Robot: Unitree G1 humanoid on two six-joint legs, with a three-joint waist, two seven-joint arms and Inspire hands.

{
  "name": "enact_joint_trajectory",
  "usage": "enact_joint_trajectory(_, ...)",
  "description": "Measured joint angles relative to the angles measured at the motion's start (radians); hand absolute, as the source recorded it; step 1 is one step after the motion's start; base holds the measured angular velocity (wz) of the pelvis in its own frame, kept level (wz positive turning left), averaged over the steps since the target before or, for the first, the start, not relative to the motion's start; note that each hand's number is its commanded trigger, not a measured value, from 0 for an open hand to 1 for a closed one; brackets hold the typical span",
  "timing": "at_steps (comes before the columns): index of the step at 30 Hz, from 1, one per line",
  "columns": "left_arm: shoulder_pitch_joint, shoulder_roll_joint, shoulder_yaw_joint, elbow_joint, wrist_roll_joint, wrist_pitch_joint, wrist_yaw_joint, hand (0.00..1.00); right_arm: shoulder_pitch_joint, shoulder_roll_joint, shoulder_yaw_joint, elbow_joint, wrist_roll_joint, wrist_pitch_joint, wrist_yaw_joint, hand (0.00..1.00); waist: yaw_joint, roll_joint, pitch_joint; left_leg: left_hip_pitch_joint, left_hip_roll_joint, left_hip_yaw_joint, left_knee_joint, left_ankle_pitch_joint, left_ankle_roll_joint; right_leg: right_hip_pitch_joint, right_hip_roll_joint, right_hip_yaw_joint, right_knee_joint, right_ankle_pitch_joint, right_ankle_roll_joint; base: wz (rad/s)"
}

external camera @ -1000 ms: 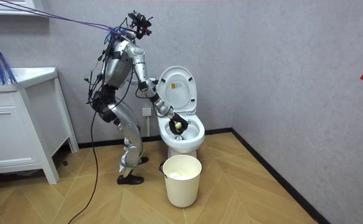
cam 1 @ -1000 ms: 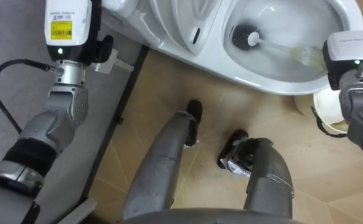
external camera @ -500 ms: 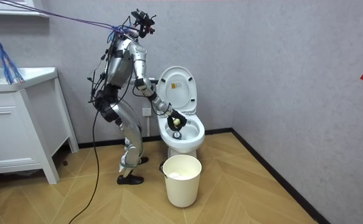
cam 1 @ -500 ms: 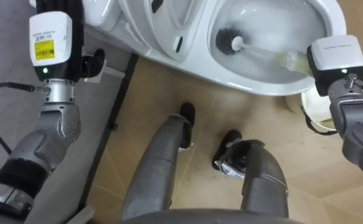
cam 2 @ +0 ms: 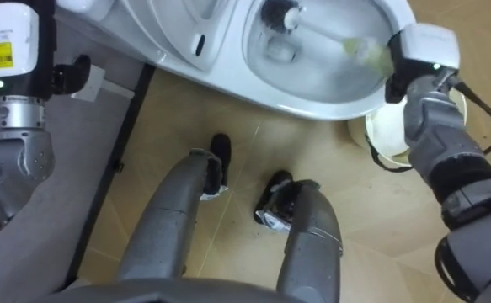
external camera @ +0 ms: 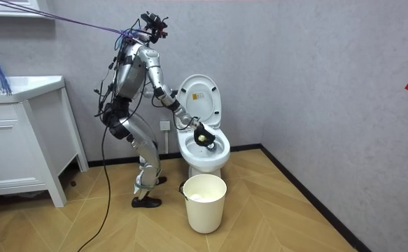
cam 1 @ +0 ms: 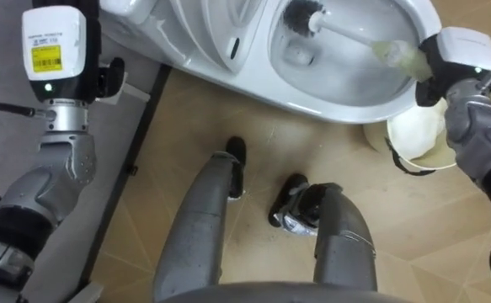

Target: Brush toilet

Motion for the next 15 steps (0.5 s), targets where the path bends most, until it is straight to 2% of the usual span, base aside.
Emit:
enact_joint_trajectory(4, -0.001, -0.007, 0.0, -0.017, 0.017, 0.028, -0.001, 0.0, 0.0, 0.003, -0.005, 0.029, 0.076, -0.02, -0.022, 1.0, -0.007, 0.0, -0.0002, 0.0, -0.009, 0.004, -0.001, 0.003, 0.004, -0.003, -0.013, 0.0, 0.009, -0.005, 0.003, 0.04)
enact_joint_trajectory(9, -0.011, -0.034, 0.0, -0.02, 0.041, 0.061, -0.011, 0.0, 0.0, 0.011, -0.007, 0.06, 0.076, -0.034, -0.054, 1.0, -0.01, 0.001, -0.0005, 0.002, -0.015, 0.008, -0.001, 0.009, 0.01, -0.002, -0.021, -0.001, 0.013, -0.008, 0.007, 0.06)
enact_joint_trajectory(12, -0.02, -0.052, 0.0, -0.01, 0.04, 0.07, -0.023, 0.0, 0.001, 0.015, -0.007, 0.069, 0.067, -0.034, -0.055, 1.0, -0.01, 0.002, 0.0, 0.005, -0.017, 0.007, -0.001, 0.009, 0.011, 0.002, -0.023, -0.002, 0.014, -0.008, 0.007, 0.01)
enact_joint_trajectory(15, -0.028, -0.061, -0.001, 0.008, 0.052, 0.07, -0.045, 0.0, 0.002, 0.04, -0.006, 0.105, 0.046, -0.033, -0.056, 1.0, -0.008, 0.006, 0.0011, 0.023, -0.021, 0.006, 0.001, 0.008, 0.012, 0.019, -0.027, -0.001, 0.015, -0.011, 0.013, 0.01)
